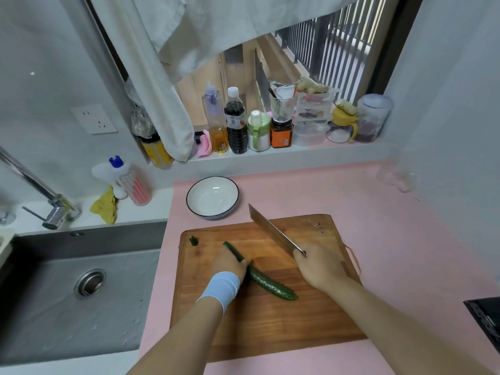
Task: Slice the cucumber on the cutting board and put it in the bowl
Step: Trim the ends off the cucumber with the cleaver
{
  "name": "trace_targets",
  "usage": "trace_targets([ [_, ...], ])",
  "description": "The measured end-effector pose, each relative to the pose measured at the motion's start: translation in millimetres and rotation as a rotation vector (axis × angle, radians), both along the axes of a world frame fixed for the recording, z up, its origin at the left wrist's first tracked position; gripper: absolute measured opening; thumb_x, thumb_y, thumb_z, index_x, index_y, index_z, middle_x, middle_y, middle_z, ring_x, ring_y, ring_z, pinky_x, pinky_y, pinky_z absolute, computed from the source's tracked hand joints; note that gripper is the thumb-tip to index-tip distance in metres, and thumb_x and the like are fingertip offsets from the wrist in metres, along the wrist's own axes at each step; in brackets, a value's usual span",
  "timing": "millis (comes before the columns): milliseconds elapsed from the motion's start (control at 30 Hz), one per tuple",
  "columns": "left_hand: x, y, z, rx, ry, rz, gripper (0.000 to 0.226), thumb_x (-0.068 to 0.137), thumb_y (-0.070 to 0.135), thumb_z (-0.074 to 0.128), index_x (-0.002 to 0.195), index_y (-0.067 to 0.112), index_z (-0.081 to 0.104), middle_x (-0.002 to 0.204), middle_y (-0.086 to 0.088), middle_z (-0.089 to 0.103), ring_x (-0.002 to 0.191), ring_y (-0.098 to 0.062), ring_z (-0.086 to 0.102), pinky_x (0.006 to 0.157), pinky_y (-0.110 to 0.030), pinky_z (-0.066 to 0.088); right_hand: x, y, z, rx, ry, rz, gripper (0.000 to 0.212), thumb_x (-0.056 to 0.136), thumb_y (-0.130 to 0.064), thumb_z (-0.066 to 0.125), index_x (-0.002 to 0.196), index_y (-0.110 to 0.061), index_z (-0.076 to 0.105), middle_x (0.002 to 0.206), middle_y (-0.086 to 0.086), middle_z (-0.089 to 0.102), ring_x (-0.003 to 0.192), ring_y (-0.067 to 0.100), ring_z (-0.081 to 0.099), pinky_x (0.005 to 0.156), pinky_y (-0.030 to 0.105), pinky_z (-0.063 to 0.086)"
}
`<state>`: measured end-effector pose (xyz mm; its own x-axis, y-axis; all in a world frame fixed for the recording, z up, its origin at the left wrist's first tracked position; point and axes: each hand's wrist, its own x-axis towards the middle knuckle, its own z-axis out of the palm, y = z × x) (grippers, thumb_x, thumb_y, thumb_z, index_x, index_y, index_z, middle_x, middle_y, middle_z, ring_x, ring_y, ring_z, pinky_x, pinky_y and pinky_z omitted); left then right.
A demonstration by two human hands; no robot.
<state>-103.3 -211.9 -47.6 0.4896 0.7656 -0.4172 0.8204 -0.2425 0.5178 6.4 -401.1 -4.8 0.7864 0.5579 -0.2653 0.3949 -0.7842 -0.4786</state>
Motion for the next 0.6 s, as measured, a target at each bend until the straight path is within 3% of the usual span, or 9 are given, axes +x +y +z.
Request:
trace_targets([
  [67, -1.2, -0.9, -4.0, 0.219, -0.120, -0.276, 0.032, 0.082, 0.038, 0.070, 0.097, 0.018, 0.051, 0.098, 0.002, 0.057, 0.095, -0.022, 0.056, 0.083, -0.030, 0.045, 1.6, -1.8, -1.0, -0.002, 0.006, 0.007, 0.035, 0.101, -0.034, 0.041, 0.071, -0.020, 0.051, 0.066, -0.002, 0.061, 0.064, 0.019, 0.059, 0.054, 0.030, 0.040],
  [133, -2.3, -6.8, -7.4, 0.261, -0.208, -0.639, 0.032, 0.078, 0.037, 0.074, 0.099, 0.022, 0.054, 0.105, 0.006, 0.049, 0.105, -0.017, 0.048, 0.095, -0.029, 0.040, 1.7, -2.9, -1.8, -0.007, 0.000, 0.012, 0.034, 0.101, -0.035, 0.041, 0.074, -0.019, 0.055, 0.067, -0.003, 0.061, 0.066, 0.018, 0.059, 0.055, 0.030, 0.039],
  [200, -0.6, -17.5, -9.6, 0.203, -0.077, -0.908, 0.044, 0.074, 0.040, 0.077, 0.109, 0.027, 0.055, 0.113, 0.006, 0.047, 0.110, -0.014, 0.042, 0.100, -0.028, 0.037, 0.9, -4.6, -3.3, -0.005, -0.001, 0.018, 0.033, 0.101, -0.034, 0.041, 0.077, -0.018, 0.057, 0.068, -0.003, 0.061, 0.067, 0.017, 0.059, 0.055, 0.030, 0.037],
  [267, 2.8, -24.1, -12.9, 0.224, 0.049, -1.039, 0.047, 0.074, 0.038, 0.078, 0.114, 0.029, 0.054, 0.119, 0.003, 0.049, 0.113, -0.016, 0.042, 0.097, -0.028, 0.036, -1.1, -7.2, -4.8, -0.004, 0.009, 0.019, 0.034, 0.102, -0.034, 0.040, 0.076, -0.018, 0.056, 0.067, -0.003, 0.060, 0.065, 0.016, 0.058, 0.053, 0.029, 0.035],
  [400, 4.6, -24.0, -14.4, 0.238, 0.097, -1.023, 0.039, 0.082, 0.034, 0.073, 0.115, 0.024, 0.055, 0.123, 0.001, 0.052, 0.116, -0.021, 0.048, 0.091, -0.031, 0.041, -5.4, -11.3, -5.9, -0.010, 0.028, 0.022, 0.034, 0.102, -0.034, 0.039, 0.079, -0.019, 0.059, 0.071, -0.003, 0.062, 0.068, 0.017, 0.059, 0.056, 0.029, 0.041],
  [600, -9.7, -11.1, -14.6, 0.227, 0.195, -0.752, 0.049, 0.089, 0.044, 0.062, 0.129, 0.021, 0.047, 0.126, -0.004, 0.055, 0.109, -0.025, 0.057, 0.087, -0.035, 0.047, -10.7, -12.1, -5.3, 0.023, 0.063, 0.006, 0.033, 0.103, -0.032, 0.038, 0.081, -0.020, 0.059, 0.070, -0.003, 0.062, 0.066, 0.018, 0.059, 0.059, 0.030, 0.044],
])
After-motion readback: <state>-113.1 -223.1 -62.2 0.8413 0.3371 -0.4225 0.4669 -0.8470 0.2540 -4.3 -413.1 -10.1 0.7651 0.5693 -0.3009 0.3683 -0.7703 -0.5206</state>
